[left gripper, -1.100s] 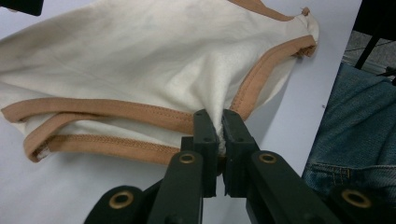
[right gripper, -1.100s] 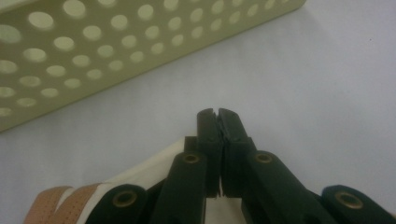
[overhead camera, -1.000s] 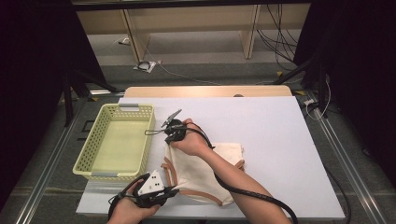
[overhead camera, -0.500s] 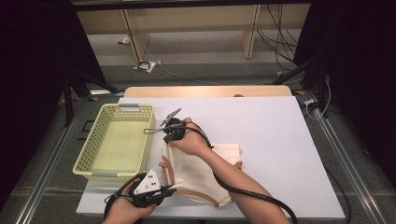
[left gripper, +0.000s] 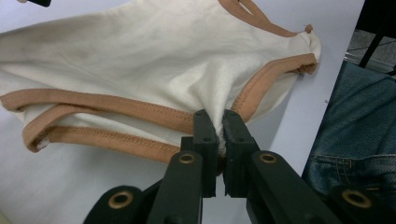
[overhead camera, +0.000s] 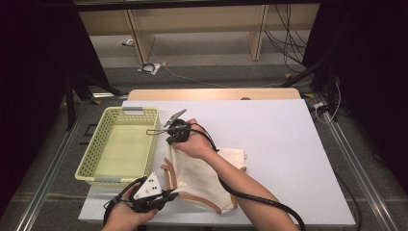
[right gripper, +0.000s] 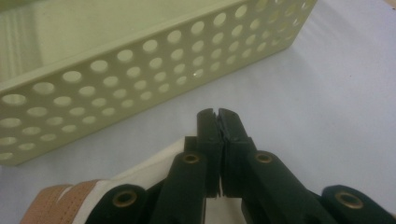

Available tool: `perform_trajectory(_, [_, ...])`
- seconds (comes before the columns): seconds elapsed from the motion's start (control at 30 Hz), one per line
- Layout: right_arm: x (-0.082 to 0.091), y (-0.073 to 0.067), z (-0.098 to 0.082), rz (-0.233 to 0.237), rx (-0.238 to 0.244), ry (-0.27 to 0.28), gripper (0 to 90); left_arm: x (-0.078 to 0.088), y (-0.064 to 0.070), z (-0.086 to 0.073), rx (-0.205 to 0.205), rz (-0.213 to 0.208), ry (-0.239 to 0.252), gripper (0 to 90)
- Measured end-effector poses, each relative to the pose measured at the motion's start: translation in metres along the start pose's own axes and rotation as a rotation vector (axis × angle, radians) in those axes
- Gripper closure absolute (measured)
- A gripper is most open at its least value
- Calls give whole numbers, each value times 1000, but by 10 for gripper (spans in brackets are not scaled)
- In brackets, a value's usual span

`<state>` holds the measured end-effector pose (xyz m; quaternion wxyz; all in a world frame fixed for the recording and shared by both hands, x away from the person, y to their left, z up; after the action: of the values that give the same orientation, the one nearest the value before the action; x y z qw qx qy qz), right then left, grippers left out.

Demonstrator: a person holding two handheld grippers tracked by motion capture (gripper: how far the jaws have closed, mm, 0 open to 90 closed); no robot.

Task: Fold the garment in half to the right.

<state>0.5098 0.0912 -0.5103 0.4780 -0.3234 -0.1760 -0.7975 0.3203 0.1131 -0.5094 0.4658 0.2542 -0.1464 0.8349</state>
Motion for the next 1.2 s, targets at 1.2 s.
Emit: perform_trajectory(1.2, [5, -4, 20, -4, 10, 52, 892, 16, -9, 2, -16, 0, -8, 856])
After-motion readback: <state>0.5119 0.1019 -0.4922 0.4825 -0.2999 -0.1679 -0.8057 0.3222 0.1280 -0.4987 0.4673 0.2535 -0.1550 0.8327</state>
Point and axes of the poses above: each handheld gripper's, and its own axes: x roughly backward along the jaws, z roughly out of its top, y roughly to its right, the point moved 9 cm from there along -x, roughly forward along the jaws, and after that the axes turned 5 degrees about y, right-handed, at the moved point
